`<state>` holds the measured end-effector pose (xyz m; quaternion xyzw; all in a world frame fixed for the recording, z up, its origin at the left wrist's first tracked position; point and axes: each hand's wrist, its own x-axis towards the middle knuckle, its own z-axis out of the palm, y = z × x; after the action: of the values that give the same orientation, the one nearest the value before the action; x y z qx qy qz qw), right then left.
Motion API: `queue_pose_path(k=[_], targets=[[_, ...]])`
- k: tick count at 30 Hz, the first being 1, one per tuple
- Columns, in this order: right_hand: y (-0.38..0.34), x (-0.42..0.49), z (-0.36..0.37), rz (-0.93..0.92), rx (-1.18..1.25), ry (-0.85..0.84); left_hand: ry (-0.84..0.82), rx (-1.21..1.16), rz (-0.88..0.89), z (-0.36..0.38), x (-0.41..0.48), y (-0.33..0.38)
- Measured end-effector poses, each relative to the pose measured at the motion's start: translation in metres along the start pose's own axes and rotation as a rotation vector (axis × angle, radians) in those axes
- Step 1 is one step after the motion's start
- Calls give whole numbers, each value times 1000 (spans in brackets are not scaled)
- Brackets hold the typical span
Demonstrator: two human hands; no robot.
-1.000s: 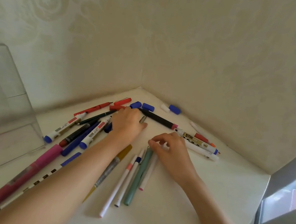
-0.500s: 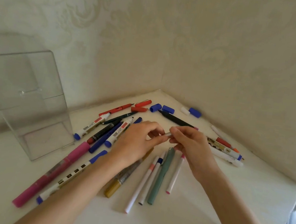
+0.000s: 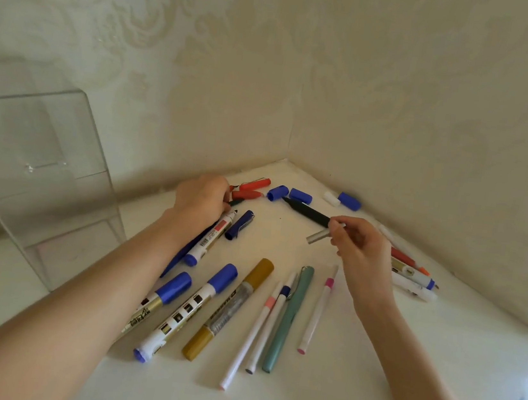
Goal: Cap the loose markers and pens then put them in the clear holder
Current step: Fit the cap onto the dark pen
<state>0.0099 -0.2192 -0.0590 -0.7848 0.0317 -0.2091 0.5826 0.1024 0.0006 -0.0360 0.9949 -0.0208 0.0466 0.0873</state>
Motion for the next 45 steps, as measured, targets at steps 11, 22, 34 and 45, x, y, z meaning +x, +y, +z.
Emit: queue_pose_path(k=[11, 22, 34, 45], targets=[[-11, -3, -4, 51, 204, 27, 85, -1539, -31, -31, -61, -2], [-22, -11, -6, 146, 517, -123, 117, -801, 389, -5, -111, 1], [-29, -18, 0, 182, 675, -302, 189, -817, 438, -7, -120, 16], [-32, -26, 6, 1, 442, -156, 175, -874, 366, -1, -123, 16]])
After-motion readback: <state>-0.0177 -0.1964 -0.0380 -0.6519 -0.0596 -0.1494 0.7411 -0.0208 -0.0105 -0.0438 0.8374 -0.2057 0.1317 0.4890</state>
